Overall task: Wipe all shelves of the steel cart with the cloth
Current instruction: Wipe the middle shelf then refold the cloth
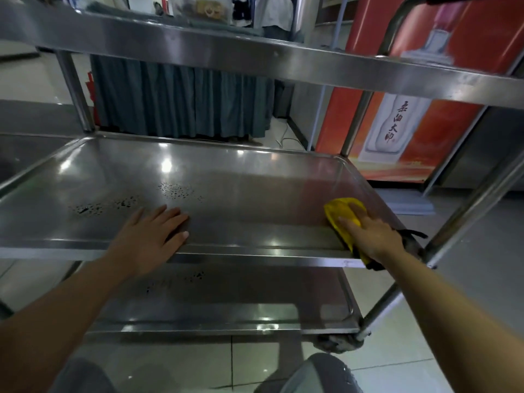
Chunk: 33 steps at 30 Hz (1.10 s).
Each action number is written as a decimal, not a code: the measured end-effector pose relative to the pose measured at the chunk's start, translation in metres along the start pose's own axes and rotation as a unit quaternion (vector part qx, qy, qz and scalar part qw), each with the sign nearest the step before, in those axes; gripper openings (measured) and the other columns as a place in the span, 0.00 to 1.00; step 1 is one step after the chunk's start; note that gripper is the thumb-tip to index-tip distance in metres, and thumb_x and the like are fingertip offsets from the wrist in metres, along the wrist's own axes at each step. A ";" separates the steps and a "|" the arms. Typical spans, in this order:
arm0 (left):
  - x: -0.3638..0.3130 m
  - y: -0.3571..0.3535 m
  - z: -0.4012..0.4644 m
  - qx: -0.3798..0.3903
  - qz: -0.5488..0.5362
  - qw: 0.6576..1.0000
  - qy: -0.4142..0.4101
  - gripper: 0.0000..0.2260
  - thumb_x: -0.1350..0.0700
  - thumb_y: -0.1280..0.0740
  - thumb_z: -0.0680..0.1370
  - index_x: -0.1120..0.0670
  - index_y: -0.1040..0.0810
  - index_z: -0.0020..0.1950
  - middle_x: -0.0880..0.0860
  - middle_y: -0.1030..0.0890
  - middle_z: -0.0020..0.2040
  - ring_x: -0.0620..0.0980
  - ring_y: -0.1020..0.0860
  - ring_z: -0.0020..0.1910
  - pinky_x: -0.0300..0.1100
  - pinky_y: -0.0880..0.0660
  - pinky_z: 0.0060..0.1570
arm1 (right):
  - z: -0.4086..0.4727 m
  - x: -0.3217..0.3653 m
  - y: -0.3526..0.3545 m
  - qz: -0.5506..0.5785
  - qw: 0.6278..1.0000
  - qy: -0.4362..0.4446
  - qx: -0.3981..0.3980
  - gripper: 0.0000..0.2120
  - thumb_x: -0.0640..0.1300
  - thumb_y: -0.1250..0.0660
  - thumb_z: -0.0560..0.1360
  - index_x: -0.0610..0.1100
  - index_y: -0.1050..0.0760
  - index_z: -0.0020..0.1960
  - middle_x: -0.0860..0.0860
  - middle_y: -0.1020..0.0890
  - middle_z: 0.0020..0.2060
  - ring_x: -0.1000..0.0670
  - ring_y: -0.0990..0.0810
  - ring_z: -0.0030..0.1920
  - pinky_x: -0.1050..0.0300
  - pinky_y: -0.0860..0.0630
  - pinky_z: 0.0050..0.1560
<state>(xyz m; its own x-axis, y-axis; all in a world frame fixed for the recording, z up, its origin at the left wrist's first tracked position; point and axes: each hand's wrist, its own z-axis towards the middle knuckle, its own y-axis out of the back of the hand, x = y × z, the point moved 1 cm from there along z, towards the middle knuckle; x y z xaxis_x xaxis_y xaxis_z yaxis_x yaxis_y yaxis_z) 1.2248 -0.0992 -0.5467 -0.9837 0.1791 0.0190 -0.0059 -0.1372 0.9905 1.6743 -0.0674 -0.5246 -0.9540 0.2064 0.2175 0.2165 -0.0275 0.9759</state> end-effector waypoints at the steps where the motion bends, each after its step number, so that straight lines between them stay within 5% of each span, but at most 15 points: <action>1: -0.001 0.001 -0.001 -0.001 -0.001 1.000 0.001 0.33 0.35 0.64 0.75 0.43 0.44 0.77 0.45 0.43 0.78 0.47 0.48 0.77 0.51 0.56 0.75 | 0.001 0.003 -0.002 -0.002 1.000 -0.019 -0.006 0.34 0.75 0.55 0.72 0.64 0.51 0.75 0.45 0.37 0.75 0.37 0.33 0.69 0.37 0.38 0.68; 6: 0.003 -0.001 0.000 -0.017 0.009 1.000 0.011 0.38 0.35 0.70 0.70 0.42 0.43 0.77 0.44 0.42 0.77 0.47 0.48 0.77 0.51 0.56 0.74 | -0.009 0.083 -0.024 -0.006 0.992 -0.118 -0.037 0.36 0.72 0.59 0.73 0.55 0.47 0.76 0.43 0.45 0.77 0.36 0.42 0.73 0.29 0.48 0.68; 13: 0.002 -0.004 0.001 -0.035 0.055 0.998 0.027 0.35 0.36 0.67 0.73 0.44 0.41 0.76 0.44 0.38 0.76 0.48 0.47 0.77 0.60 0.64 0.72 | -0.030 0.223 -0.063 -0.006 0.988 0.151 0.011 0.32 0.69 0.56 0.73 0.62 0.50 0.75 0.46 0.45 0.77 0.39 0.42 0.74 0.32 0.48 0.69; 17: -0.005 -0.002 -0.007 -0.051 0.017 0.998 0.037 0.29 0.39 0.59 0.79 0.50 0.42 0.76 0.49 0.36 0.75 0.49 0.47 0.77 0.59 0.63 0.73 | -0.017 0.211 -0.052 0.017 0.976 0.214 0.043 0.30 0.69 0.50 0.75 0.64 0.48 0.75 0.50 0.40 0.76 0.42 0.37 0.73 0.40 0.42 0.71; 22: 0.033 0.002 -0.038 -0.099 -0.030 0.995 0.002 0.35 0.34 0.61 0.77 0.52 0.39 0.76 0.51 0.35 0.75 0.49 0.51 0.78 0.57 0.64 0.74 | -0.021 0.161 -0.038 0.032 0.994 0.102 -0.009 0.33 0.73 0.56 0.71 0.65 0.48 0.74 0.49 0.36 0.74 0.40 0.32 0.70 0.41 0.37 0.68; 27: 0.120 0.006 -0.058 -0.170 -0.035 0.978 0.119 0.40 0.34 0.56 0.74 0.62 0.38 0.75 0.59 0.36 0.75 0.55 0.51 0.78 0.58 0.62 0.72 | -0.034 0.214 -0.051 0.024 0.997 -0.078 -0.019 0.33 0.69 0.55 0.74 0.57 0.50 0.76 0.45 0.45 0.76 0.37 0.40 0.72 0.31 0.47 0.68; 33: 0.181 -0.001 -0.065 -0.053 0.001 0.972 0.230 0.49 0.25 0.60 0.69 0.60 0.43 0.76 0.57 0.41 0.77 0.56 0.51 0.77 0.60 0.59 0.72 | -0.084 0.362 -0.089 0.018 0.996 0.084 -0.018 0.31 0.66 0.54 0.76 0.57 0.47 0.76 0.47 0.45 0.77 0.39 0.40 0.72 0.32 0.46 0.66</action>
<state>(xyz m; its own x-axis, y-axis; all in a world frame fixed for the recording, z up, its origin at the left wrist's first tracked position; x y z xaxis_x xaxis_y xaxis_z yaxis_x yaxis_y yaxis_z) 1.0354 -0.1299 -0.5535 -0.9597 -0.2730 -0.0672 0.0009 -0.2420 0.9703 1.2920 -0.0729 -0.5314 -0.9678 0.0373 0.2488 0.2460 -0.0668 0.9670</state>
